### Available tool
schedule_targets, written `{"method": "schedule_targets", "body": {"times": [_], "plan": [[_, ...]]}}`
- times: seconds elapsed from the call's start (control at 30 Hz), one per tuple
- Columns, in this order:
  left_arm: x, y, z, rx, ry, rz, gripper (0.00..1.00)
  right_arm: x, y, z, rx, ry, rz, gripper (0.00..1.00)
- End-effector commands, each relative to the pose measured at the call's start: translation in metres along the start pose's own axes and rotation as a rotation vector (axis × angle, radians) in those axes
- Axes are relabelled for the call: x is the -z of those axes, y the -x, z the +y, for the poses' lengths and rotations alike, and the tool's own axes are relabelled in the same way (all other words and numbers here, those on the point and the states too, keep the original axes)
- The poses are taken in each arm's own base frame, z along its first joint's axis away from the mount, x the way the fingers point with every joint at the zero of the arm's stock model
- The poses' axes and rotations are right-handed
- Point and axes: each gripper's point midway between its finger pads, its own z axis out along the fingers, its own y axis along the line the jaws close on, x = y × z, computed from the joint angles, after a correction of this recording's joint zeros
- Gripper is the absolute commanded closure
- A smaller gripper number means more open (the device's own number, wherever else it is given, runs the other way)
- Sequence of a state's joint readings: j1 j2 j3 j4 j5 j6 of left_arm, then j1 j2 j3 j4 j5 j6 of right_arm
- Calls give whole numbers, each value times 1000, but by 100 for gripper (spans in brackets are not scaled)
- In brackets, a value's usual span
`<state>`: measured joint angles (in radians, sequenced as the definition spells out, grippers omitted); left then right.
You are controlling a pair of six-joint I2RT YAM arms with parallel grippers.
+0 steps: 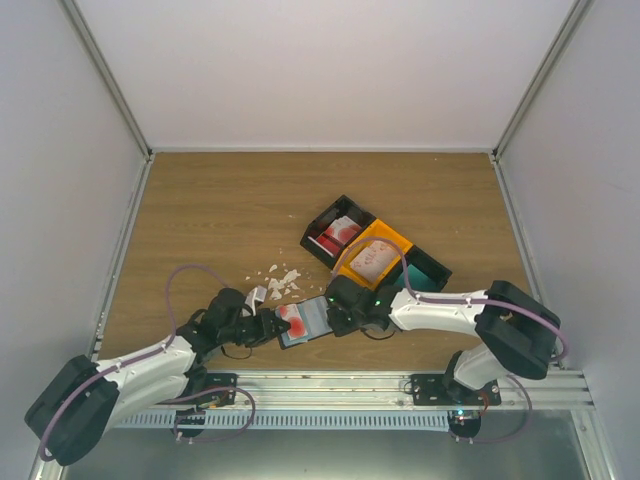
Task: Put the credit cards into the card holder
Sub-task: Insert the credit card into the card holder.
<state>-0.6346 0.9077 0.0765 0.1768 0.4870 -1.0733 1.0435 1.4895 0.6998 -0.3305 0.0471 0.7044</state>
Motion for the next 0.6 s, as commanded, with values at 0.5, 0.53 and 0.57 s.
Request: {"method": "schedule_targets", "body": {"times": [0.5, 0.53, 0.57], "plan": [[-3, 11, -28, -65, -123, -40, 100, -11, -16, -9, -31, -53, 67, 64], [-4, 11, -26, -68, -116, -39, 100, -11, -17, -9, -33, -54, 69, 64], [-5, 11, -24, -70, -108, -41, 100, -11, -17, -9, -32, -54, 70, 64]]}}
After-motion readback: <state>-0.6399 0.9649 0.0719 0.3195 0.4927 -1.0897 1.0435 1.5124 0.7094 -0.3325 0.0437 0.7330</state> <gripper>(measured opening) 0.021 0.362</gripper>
